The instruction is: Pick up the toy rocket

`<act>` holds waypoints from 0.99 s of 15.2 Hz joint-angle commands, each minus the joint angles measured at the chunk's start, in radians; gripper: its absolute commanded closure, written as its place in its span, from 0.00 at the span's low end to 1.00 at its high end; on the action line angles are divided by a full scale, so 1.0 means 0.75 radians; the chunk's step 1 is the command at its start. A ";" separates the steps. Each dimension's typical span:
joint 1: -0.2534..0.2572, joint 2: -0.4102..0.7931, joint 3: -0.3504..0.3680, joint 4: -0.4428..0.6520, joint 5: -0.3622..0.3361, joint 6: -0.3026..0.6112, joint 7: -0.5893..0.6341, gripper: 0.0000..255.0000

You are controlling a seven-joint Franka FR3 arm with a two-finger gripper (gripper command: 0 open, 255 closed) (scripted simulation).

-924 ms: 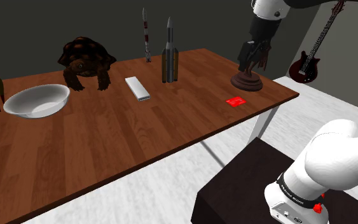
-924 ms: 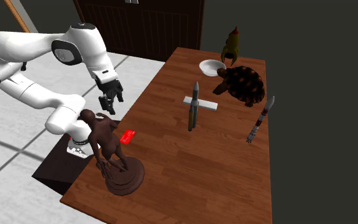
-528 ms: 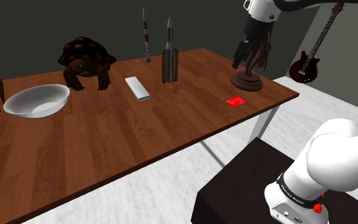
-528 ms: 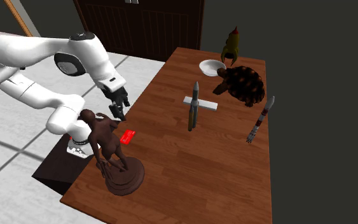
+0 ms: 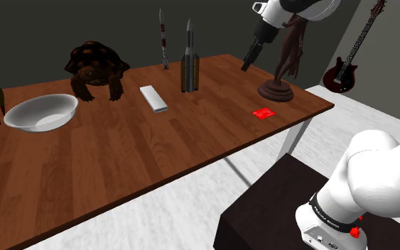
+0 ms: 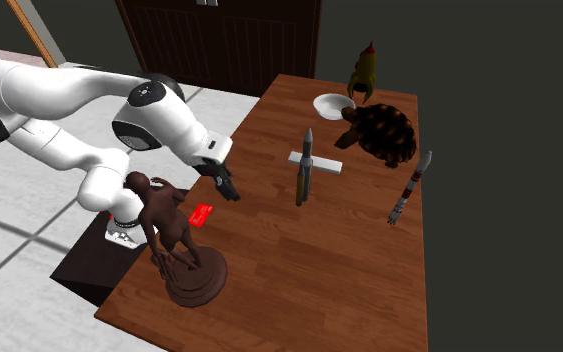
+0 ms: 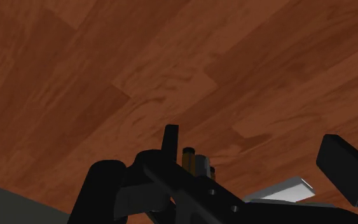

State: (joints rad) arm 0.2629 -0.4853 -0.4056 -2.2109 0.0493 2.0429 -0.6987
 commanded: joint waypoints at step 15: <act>0.209 0.969 -0.416 0.935 1.124 -0.435 -1.376 0.00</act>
State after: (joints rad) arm 0.4439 0.1840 -0.7242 -1.5737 0.8309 1.7659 -1.6785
